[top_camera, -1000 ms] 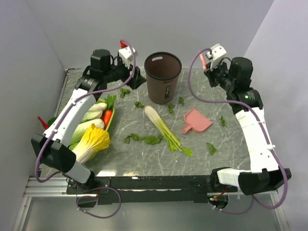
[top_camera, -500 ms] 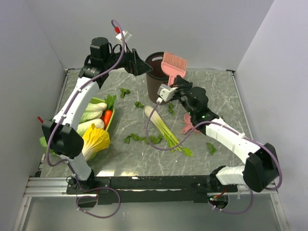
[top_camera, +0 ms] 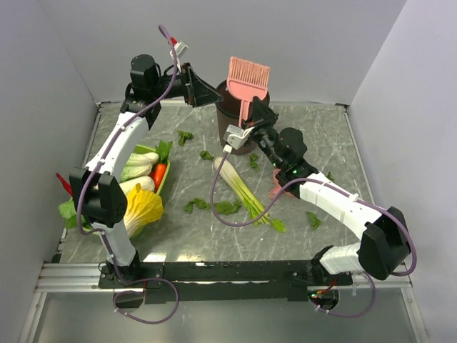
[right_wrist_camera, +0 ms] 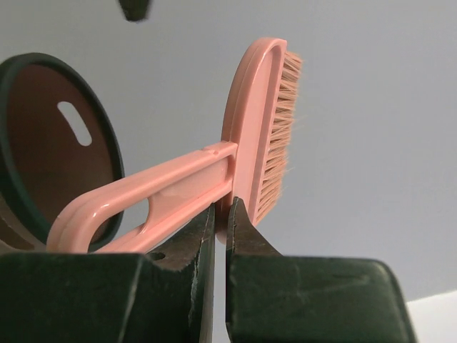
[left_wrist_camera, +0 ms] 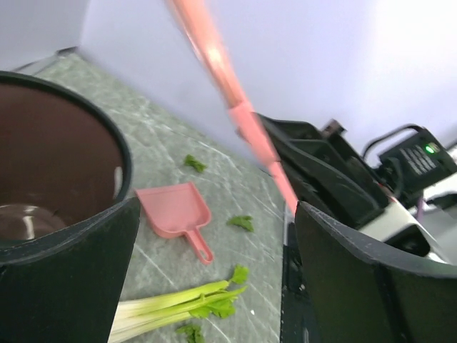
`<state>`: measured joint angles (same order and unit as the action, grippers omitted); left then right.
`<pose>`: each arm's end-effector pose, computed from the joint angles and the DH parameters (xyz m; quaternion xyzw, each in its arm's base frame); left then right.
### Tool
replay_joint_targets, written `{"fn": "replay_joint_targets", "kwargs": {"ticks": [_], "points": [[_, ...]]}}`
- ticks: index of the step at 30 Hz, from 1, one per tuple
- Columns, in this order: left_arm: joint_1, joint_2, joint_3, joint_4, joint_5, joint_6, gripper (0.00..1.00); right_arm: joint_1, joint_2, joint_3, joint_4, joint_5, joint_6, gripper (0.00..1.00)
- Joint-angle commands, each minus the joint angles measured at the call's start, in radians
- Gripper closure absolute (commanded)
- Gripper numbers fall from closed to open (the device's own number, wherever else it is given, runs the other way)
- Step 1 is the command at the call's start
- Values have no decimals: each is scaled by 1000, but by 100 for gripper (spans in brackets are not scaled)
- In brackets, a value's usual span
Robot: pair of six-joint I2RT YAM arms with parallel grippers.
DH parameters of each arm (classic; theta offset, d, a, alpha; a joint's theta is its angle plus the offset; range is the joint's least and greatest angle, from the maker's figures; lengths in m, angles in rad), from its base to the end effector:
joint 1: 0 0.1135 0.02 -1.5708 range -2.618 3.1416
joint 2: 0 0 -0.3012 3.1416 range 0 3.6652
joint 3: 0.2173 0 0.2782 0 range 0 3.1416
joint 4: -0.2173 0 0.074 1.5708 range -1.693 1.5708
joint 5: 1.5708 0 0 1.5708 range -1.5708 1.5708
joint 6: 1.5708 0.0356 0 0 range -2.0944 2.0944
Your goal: Sweep away the paper scraps from the table
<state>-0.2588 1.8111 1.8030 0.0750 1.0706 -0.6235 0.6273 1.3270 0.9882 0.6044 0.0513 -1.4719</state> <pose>0.4316 -0.1466 0.4699 0.2598 0.6453 -0.5833 0.4193 0.2676 0.1917 0.4008 -0.5163 0.3199 -0.3397 0.7181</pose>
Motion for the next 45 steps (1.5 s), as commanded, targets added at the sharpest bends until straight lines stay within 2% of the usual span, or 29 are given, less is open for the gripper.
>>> {"fn": "replay_joint_targets", "kwargs": {"ticks": [1,10,16,19,20,22,25,26,27,28,30,33,35,36,37,38,39,40,41,42,43,45], "points": [[0,-4,-21,206,124,-110,7,14,18,72,-6,-13,-21,100],[-2,59,48,223,100,-166,11,18,41,81,-72,-76,-65,100],[0,67,50,212,81,-157,24,18,43,75,-89,-103,-96,100],[0,71,48,215,84,-153,41,20,46,81,-101,-114,-97,100],[0,71,52,218,86,-156,51,22,47,82,-106,-117,-99,100],[0,73,47,230,97,-165,58,22,47,83,-115,-123,-103,100],[-2,73,44,249,103,-174,77,22,46,84,-138,-130,-103,100],[0,73,44,246,101,-173,88,23,46,87,-167,-131,-103,99],[0,71,45,241,101,-168,93,22,41,89,-199,-130,-102,72],[0,70,45,235,97,-159,95,22,35,93,-240,-134,-102,51],[3,68,59,186,86,-136,99,-12,8,113,-438,-169,-64,17],[13,63,104,50,65,-13,99,-70,-55,118,-676,-246,16,9],[26,56,136,-30,43,100,99,-138,-84,170,-829,-359,89,8],[30,54,147,-135,35,146,99,-159,-103,196,-933,-388,138,8],[33,48,160,-196,22,260,99,-187,-103,236,-981,-440,197,8],[35,47,188,-254,-6,327,99,-204,-86,347,-1033,-473,323,7],[35,39,197,-376,-23,455,99,-224,-69,419,-1171,-511,391,6],[33,34,202,-421,-35,512,99,-279,-45,502,-1249,-657,444,5],[33,28,200,-472,-49,566,99,-302,9,664,-1335,-718,531,4],[33,16,200,-513,-81,685,99,-316,36,731,-1417,-769,580,3],[30,11,200,-600,-93,738,99,-342,63,829,-1446,-804,625,3],[23,-5,200,-682,-142,891,99,-348,115,883,-1474,-863,718,3]]}}
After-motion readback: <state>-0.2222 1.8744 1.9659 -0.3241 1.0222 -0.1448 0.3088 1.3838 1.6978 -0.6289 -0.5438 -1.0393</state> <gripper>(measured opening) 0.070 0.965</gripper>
